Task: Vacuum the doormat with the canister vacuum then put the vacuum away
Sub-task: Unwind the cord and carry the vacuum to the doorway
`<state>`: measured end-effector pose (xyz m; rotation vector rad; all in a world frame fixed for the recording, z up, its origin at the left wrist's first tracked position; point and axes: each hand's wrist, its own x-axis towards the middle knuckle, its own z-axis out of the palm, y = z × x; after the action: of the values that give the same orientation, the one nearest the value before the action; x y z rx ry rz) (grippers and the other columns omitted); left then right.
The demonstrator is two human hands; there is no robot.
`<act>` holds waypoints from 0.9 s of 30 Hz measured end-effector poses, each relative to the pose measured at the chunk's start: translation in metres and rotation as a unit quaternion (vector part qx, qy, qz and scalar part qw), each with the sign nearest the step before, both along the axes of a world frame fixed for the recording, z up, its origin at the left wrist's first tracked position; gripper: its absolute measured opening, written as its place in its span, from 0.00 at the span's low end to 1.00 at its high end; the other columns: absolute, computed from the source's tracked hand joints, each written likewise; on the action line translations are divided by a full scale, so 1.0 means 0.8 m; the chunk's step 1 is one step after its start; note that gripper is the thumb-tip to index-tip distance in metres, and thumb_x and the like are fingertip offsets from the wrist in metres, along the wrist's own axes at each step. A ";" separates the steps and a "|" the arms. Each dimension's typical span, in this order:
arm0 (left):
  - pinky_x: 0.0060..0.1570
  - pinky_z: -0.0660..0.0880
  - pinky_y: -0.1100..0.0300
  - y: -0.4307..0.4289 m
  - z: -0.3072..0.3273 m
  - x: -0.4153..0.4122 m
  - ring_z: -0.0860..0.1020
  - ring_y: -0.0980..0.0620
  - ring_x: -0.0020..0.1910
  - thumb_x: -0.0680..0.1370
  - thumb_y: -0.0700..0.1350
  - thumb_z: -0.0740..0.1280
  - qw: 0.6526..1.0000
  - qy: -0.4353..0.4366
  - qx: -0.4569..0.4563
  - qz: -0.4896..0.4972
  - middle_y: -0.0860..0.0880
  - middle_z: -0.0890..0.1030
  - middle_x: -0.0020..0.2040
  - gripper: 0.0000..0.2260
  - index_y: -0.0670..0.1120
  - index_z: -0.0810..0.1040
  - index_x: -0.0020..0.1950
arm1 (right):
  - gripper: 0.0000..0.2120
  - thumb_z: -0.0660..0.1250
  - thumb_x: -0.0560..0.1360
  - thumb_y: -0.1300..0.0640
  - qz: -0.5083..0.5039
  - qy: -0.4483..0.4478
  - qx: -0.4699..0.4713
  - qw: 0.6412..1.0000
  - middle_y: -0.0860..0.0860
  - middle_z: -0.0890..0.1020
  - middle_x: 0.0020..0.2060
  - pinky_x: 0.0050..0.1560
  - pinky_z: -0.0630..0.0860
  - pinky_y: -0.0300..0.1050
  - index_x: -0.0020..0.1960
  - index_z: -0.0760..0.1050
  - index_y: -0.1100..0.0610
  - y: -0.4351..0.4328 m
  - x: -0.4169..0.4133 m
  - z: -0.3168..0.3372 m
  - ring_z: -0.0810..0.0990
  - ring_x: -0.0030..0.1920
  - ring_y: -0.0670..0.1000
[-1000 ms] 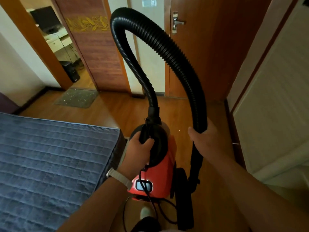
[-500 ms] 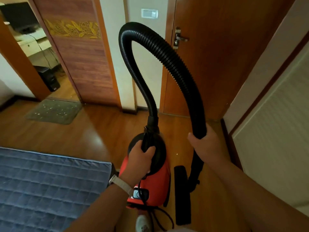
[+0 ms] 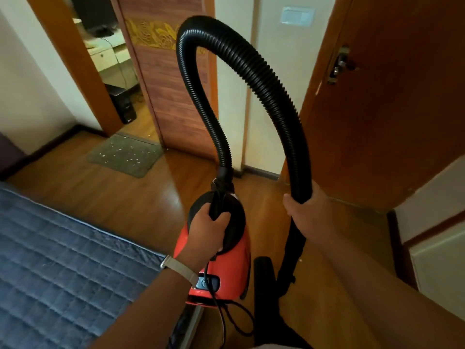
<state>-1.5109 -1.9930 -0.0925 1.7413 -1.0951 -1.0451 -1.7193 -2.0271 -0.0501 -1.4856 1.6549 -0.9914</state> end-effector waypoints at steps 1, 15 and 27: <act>0.23 0.69 0.59 -0.013 -0.004 0.006 0.72 0.51 0.23 0.80 0.43 0.66 1.000 -0.008 0.007 0.014 0.44 0.73 0.29 0.07 0.42 0.72 0.45 | 0.07 0.70 0.76 0.58 0.012 -0.006 0.005 1.000 0.54 0.79 0.40 0.31 0.71 0.34 0.50 0.73 0.52 -0.020 0.006 -0.005 0.78 0.37 0.49; 0.23 0.70 0.64 -0.250 0.011 0.020 0.75 0.50 0.28 0.81 0.46 0.66 0.988 -0.063 0.039 0.138 0.43 0.77 0.36 0.07 0.41 0.75 0.51 | 0.11 0.71 0.74 0.57 0.136 -0.041 0.007 0.990 0.50 0.77 0.38 0.29 0.70 0.30 0.54 0.73 0.52 -0.343 0.047 -0.014 0.77 0.35 0.46; 0.22 0.73 0.60 -0.388 0.011 0.081 0.74 0.49 0.23 0.80 0.45 0.66 0.977 0.000 0.028 0.210 0.42 0.76 0.33 0.05 0.43 0.74 0.51 | 0.12 0.71 0.75 0.56 0.191 -0.041 0.020 0.980 0.53 0.79 0.42 0.27 0.70 0.28 0.55 0.72 0.51 -0.492 0.130 -0.020 0.79 0.37 0.46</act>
<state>-1.4458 -2.3038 -0.0834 1.9094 -0.6579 -0.8160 -1.6153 -2.4211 -0.0657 -1.6343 1.2592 -0.7889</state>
